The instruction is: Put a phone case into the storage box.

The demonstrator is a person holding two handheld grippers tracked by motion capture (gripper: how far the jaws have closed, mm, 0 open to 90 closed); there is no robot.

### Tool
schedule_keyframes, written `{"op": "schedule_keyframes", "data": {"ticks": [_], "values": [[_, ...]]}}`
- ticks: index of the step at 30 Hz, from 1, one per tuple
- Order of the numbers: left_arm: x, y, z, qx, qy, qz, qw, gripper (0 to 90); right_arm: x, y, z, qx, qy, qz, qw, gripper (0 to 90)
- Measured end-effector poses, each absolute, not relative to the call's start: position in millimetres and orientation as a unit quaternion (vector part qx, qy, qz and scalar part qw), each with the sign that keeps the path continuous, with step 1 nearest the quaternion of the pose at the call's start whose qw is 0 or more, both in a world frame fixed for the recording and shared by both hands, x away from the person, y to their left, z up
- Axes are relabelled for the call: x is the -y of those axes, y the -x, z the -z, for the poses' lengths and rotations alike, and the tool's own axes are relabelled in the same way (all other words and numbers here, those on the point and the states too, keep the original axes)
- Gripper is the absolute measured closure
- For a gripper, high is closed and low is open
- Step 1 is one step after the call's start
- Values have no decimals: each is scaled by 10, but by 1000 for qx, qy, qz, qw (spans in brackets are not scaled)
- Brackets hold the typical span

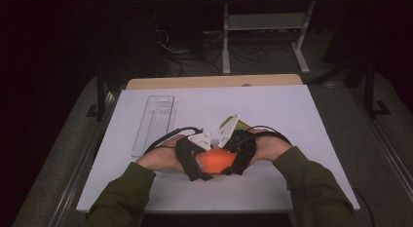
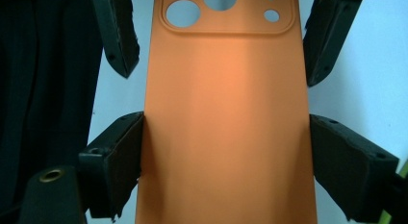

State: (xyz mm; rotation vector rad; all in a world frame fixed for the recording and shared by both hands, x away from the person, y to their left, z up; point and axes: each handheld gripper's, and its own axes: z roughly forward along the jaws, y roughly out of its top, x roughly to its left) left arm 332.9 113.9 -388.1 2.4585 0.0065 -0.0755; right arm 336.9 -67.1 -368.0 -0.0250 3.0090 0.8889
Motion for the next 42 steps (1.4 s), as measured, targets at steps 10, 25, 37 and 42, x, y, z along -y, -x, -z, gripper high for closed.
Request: {"op": "schedule_keyframes", "data": {"ticks": [10, 25, 37, 42], "values": [[-1166, -3320, 3900, -13, -939, 41, 341, 124, 658, -3347, 3707, -959, 10, -284, 0, 157], [-1179, -3347, 3904, -14, -939, 49, 340, 153, 662, -3364, 3713, -959, 9, -282, -4, 156], [-1187, -3352, 3907, -42, -942, 36, 330, 161, 749, -3393, 3677, -957, -18, -290, -5, 58], [-1221, -3344, 3944, -80, -942, 32, 325, 160, 980, -3393, 3677, -948, -90, -305, 13, 21]]}}
